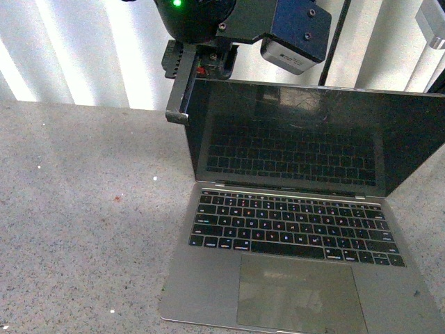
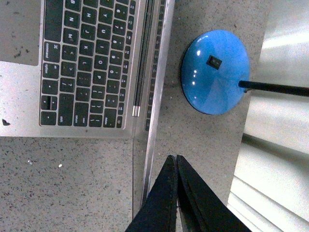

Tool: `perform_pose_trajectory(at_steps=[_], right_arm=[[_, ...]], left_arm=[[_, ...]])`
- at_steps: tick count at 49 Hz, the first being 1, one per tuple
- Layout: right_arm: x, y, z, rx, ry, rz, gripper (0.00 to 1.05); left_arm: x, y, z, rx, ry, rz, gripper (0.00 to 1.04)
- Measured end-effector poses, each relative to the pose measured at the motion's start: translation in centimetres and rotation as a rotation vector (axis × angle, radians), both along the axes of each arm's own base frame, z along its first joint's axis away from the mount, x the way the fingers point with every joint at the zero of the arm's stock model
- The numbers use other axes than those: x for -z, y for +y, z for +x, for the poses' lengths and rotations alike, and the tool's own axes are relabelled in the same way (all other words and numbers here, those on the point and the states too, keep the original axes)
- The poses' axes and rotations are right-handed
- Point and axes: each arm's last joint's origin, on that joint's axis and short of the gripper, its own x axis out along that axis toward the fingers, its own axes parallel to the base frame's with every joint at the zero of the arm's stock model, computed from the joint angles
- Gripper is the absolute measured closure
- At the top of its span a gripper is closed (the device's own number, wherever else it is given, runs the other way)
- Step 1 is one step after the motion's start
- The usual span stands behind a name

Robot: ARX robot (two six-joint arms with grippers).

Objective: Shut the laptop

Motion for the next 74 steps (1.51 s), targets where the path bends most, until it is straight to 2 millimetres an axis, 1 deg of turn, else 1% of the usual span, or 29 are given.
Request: perform_pose_trajectory(at_steps=[18,36,44,57,64,74], right_arm=[[-0.2,0.8,-1.1,0.038,0.061,0.035,1.02],[0.3,0.5,-2.0,0.087,0.143,0.020,1.02],[1.4,0.5,-2.5,0.091,0.180,0.019,1.02],[2.5,0.5,-2.9,0.097,0.199,0.026,1.02],[3.7,0.5,-3.3,0.102,0.213,0.026,1.02],[4.8,0.8,-3.6,0.102,0.222,0.028,1.02]], left_arm=[[0.3,0.1,-0.7,-0.003,0.038,0.010,1.01],[1.0,-0.3,-1.4,0.010,0.057,0.028,1.01],[1.9,-0.4,-1.8,0.017,0.080,0.043,1.01],[2.8,-0.7,-2.4,0.024,0.099,0.048,1.01],[3.4,-0.8,-2.8,0.022,0.114,0.044,1.01],[4.4,-1.1,-3.5,0.034,0.138,0.041,1.01]])
